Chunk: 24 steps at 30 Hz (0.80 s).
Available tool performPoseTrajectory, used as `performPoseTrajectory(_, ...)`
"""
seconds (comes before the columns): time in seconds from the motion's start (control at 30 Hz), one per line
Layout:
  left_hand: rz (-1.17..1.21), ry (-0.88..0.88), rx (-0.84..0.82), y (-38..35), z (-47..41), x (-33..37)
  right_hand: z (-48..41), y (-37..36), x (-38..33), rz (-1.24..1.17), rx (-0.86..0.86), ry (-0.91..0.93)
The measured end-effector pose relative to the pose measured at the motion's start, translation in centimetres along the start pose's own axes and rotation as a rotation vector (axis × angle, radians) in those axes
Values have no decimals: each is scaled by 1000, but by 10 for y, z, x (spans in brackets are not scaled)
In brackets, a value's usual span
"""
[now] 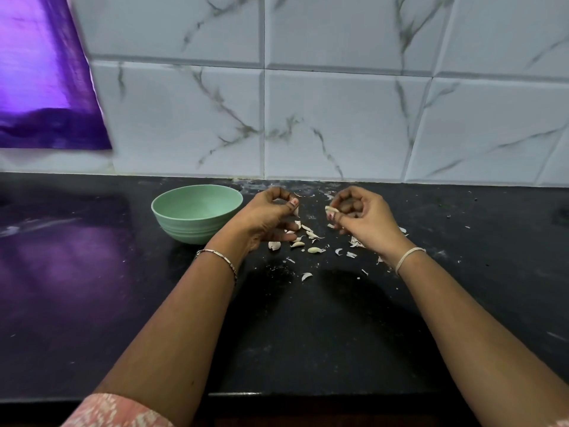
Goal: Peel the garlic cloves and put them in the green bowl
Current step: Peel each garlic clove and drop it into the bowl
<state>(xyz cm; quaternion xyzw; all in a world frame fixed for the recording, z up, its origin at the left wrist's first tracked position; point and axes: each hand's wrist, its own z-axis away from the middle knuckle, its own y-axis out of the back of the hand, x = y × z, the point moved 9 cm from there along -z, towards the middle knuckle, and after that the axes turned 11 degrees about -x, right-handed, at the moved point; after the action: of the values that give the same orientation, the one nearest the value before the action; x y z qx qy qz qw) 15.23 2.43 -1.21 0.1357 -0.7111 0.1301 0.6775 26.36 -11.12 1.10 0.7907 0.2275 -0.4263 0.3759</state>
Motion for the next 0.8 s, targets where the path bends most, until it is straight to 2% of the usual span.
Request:
performPoseTrajectory(0.17,-52,0,49,8,2,2,1,-17,4,342,-145,6)
performPoseTrajectory(0.37,-163,36,30,13,-2,-3,-2,-49,7,595,-268,38)
performPoseTrajectory(0.57,-196,73,25,15,-3,-8,-1,-34,0,512,-174,77)
performPoseTrajectory(0.7,-184,86,41,15,-2,-9,0,-33,11,324,-285,-35)
performPoseTrajectory(0.8,-167,76,73,17,-2,-8,3,-35,11,327,-331,-49)
